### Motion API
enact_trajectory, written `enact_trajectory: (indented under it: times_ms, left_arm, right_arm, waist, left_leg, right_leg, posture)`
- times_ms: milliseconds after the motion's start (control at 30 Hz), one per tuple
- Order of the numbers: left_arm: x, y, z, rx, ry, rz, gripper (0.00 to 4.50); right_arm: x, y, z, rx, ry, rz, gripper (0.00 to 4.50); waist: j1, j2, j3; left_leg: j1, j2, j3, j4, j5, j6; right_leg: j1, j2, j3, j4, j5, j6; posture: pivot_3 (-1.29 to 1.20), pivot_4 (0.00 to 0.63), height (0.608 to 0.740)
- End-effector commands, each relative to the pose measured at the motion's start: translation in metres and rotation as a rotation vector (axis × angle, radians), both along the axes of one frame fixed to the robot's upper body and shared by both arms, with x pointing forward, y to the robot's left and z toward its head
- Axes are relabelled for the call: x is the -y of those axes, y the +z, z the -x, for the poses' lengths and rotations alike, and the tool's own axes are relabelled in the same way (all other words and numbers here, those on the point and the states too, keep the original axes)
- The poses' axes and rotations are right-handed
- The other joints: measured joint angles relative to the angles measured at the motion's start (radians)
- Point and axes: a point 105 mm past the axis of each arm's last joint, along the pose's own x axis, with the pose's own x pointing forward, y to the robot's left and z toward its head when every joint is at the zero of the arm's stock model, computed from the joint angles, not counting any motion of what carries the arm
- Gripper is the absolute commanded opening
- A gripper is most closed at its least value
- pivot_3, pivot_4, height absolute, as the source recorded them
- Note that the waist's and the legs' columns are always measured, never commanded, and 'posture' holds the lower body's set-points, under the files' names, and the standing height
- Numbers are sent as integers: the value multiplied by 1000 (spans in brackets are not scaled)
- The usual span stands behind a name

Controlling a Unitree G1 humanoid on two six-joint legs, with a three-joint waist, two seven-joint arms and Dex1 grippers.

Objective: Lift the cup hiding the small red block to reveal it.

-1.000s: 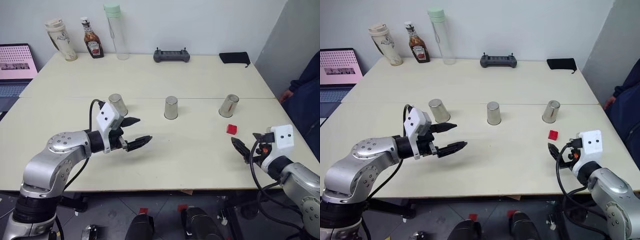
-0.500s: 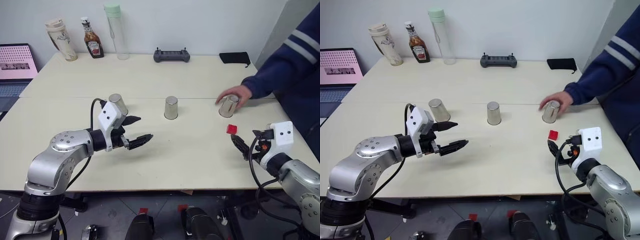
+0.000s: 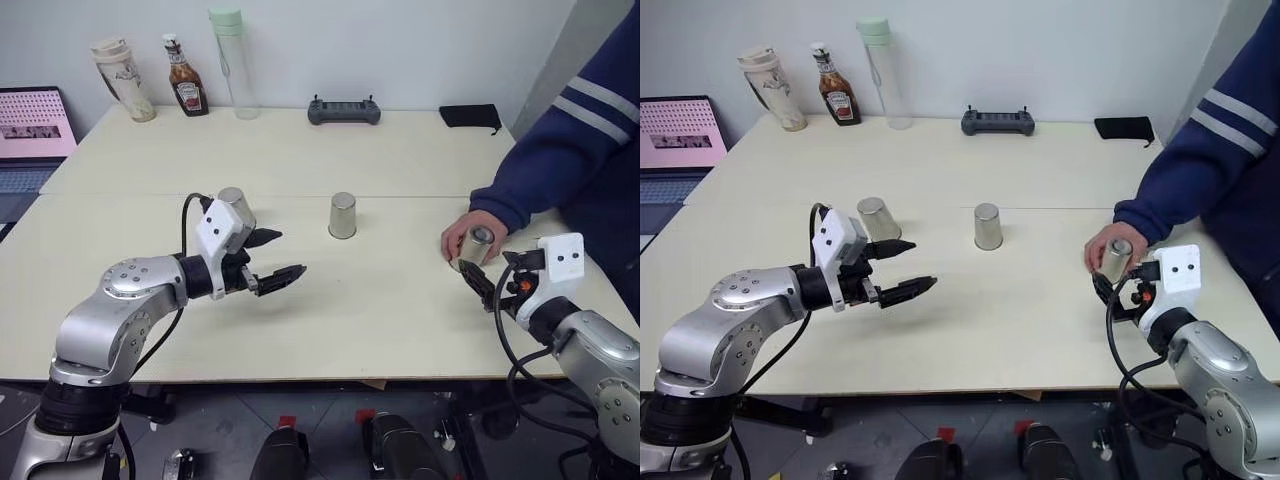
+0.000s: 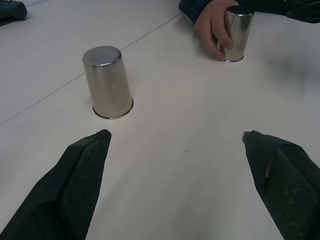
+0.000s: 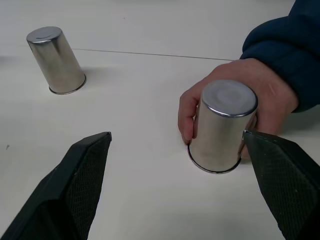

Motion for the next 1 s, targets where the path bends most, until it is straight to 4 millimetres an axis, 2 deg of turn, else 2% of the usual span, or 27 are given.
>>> enact_trajectory:
  times_ms: [33, 333, 533, 700, 867, 1000]
  left_arm:
    - [-1, 8, -3, 51, 1, -30, 4500]
    - [2, 12, -4, 55, -6, -17, 4500]
    - [1, 12, -2, 49, -8, -23, 4500]
    - [0, 14, -5, 51, -5, -28, 4500]
    - [-5, 15, -5, 50, 9, -34, 4500]
    - [0, 9, 1, 30, -8, -28, 4500]
  right_arm:
    - [-1, 10, -1, 37, 4, 15, 4462]
    - [-3, 15, -1, 44, -4, 11, 4462]
    - [-10, 10, 2, 29, 7, -7, 4462]
    - [-1, 6, -1, 15, -4, -2, 4462]
    - [-3, 1, 0, 2, 11, -3, 4462]
    - [-3, 0, 1, -2, 14, 28, 4462]
  waist:
    - [0, 0, 0]
    - [1, 0, 0]
    - [1, 0, 0]
    - [1, 0, 0]
    - [0, 0, 0]
    - [0, 0, 0]
  left_leg:
    - [0, 0, 0, 0, 0, 0]
    - [0, 0, 0, 0, 0, 0]
    - [0, 0, 0, 0, 0, 0]
    - [0, 0, 0, 0, 0, 0]
    - [0, 0, 0, 0, 0, 0]
    - [0, 0, 0, 0, 0, 0]
  right_leg:
    - [0, 0, 0, 0, 0, 0]
    - [0, 0, 0, 0, 0, 0]
    - [0, 0, 0, 1, 0, 0]
    - [0, 0, 0, 1, 0, 0]
    - [0, 0, 0, 1, 0, 0]
    - [0, 0, 0, 0, 0, 0]
  posture:
    - [0, 150, 740]
    - [0, 150, 740]
    - [0, 150, 740]
    - [0, 150, 740]
    - [0, 150, 740]
    - [0, 150, 740]
